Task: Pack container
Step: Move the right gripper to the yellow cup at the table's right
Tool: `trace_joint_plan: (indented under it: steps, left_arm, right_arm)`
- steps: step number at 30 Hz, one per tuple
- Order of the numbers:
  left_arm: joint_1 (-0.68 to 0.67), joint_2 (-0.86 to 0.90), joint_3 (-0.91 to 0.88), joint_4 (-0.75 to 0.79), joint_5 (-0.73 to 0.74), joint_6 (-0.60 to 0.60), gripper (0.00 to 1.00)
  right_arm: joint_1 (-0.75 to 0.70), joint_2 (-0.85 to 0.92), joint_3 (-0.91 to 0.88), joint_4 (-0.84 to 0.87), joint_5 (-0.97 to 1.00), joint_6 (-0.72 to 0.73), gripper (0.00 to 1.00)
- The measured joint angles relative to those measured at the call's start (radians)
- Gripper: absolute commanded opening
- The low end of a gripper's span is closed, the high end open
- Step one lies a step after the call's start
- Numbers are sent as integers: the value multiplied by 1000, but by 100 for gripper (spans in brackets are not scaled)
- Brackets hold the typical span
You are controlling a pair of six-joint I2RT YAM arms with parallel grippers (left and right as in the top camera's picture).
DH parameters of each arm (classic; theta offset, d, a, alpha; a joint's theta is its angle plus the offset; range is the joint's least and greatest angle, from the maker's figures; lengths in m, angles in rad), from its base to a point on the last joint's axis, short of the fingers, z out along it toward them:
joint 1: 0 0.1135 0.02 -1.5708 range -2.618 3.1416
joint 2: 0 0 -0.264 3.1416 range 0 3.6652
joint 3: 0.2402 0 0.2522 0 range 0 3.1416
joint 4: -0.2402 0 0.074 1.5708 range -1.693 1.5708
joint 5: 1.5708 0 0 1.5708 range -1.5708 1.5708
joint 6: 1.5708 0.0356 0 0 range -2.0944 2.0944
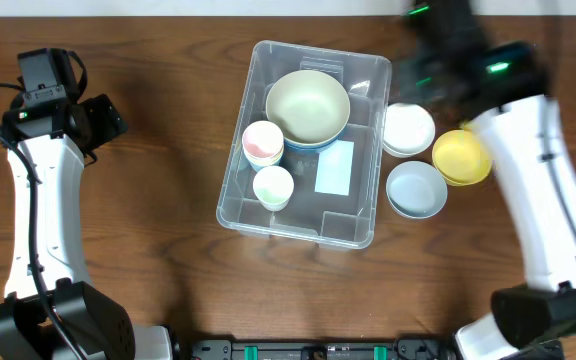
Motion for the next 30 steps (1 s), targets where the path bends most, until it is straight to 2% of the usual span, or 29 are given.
trace_joint_plan:
  steps: [5,11,21,30]
  left_arm:
    - [0,0,0,0,0,0,98]
    - [0,0,0,0,0,0,98]
    - [0,0,0,0,0,0,98]
    - [0,0,0,0,0,0,98]
  right_arm:
    - [-248,36,0,43,-21,18,58]
    - [-397,151,0,113,-68,19,57]
    - [-454,388,0,212,-95,19,57]
    - [-469,491,-1,220,-110,20,54]
